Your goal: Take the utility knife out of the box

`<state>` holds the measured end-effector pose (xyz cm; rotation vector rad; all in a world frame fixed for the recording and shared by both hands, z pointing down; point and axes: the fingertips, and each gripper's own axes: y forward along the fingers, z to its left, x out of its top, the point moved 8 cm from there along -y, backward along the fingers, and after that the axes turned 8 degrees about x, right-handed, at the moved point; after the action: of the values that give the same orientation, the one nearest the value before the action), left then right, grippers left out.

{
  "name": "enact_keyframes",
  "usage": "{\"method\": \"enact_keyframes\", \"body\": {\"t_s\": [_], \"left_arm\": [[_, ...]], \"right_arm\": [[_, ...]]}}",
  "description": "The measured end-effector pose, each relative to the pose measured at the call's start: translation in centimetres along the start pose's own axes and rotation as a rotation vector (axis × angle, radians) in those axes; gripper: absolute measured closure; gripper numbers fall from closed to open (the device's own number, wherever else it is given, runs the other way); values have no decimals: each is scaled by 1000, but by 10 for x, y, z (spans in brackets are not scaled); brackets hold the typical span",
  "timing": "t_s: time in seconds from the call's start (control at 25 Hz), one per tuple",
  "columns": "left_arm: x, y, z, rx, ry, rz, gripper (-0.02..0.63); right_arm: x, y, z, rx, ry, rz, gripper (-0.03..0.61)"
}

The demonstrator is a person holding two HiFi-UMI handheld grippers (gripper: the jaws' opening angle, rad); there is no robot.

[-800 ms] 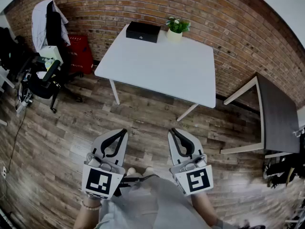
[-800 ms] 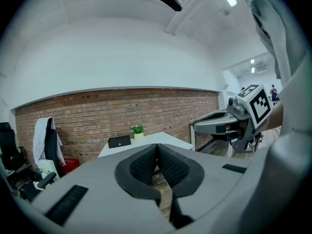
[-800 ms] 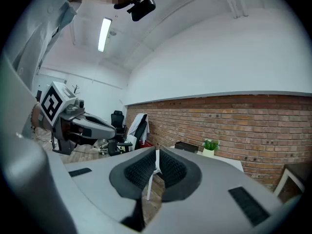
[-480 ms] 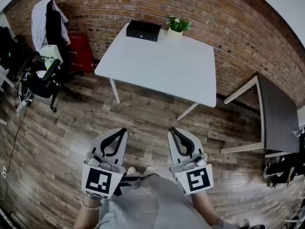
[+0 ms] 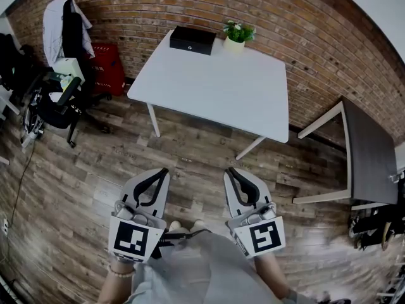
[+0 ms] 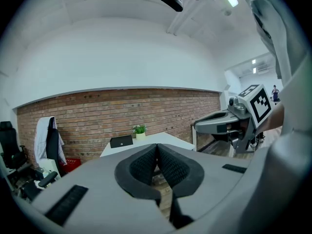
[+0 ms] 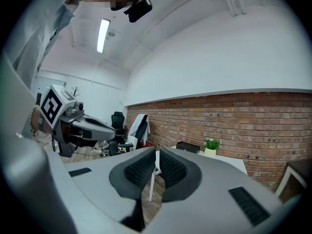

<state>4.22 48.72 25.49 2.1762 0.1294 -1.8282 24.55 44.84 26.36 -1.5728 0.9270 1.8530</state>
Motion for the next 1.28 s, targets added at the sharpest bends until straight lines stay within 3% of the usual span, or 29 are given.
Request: {"method": "enact_keyframes", "body": {"t_s": [1.28], "left_arm": [[-19,-43,52,-25,10,-26,597]], "right_arm": [[13,23,64,-49,9,-25,525]]}}
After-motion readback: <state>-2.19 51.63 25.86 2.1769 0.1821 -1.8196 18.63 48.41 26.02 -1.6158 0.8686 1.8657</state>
